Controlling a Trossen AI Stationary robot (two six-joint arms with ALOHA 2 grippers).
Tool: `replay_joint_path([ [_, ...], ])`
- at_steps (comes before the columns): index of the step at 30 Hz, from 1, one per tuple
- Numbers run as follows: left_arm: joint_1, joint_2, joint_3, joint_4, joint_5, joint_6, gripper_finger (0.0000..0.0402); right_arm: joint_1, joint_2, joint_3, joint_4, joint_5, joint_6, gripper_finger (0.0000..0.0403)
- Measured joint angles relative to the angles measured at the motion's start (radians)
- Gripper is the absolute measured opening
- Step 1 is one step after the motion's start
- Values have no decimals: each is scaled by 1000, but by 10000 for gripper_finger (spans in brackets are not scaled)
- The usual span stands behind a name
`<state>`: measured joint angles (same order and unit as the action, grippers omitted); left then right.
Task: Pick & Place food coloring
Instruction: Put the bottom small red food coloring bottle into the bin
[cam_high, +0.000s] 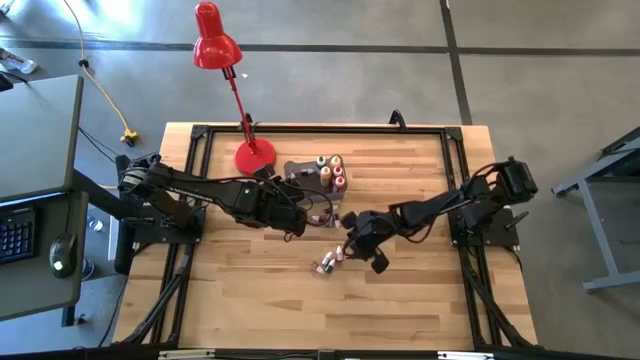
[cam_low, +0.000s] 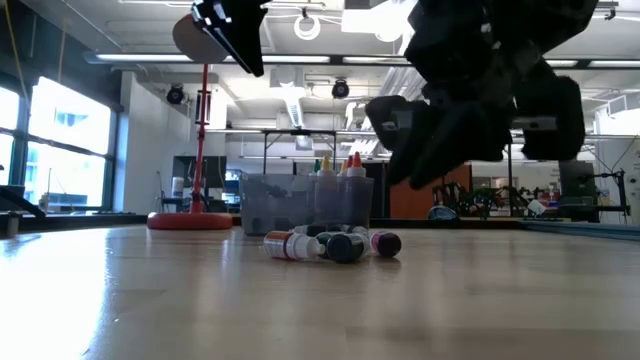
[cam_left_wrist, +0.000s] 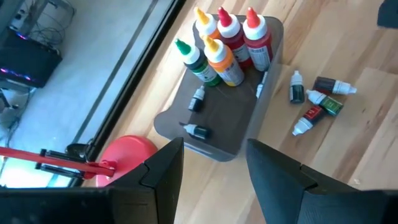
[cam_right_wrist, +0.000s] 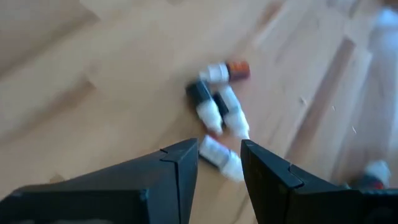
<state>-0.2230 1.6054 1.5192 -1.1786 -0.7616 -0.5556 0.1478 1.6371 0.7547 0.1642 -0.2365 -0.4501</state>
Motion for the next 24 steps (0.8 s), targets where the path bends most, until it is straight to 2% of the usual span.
replay_joint_path([
  [3, 0, 0, 0, -4, 16, -23, 169, -15, 0, 0, 54, -61, -3, 116],
  [7, 0, 0, 0, -8, 54, -29, 169, -18, 1, 0, 118, -53, 33, 116],
  [11, 0, 0, 0, -30, 106, -21, 169, -18, 13, 0, 99, -38, -52, 116],
  [16, 0, 0, 0, -164, 106, -43, 169, -18, 20, 0, 100, -46, -112, 116],
  [21, -15, 0, -8, -297, 101, -154, 169, -18, 20, 0, 106, -102, -98, 121],
  [24, -30, 0, -11, -353, 95, -232, 169, -17, 20, 0, 113, -68, -90, 136],
])
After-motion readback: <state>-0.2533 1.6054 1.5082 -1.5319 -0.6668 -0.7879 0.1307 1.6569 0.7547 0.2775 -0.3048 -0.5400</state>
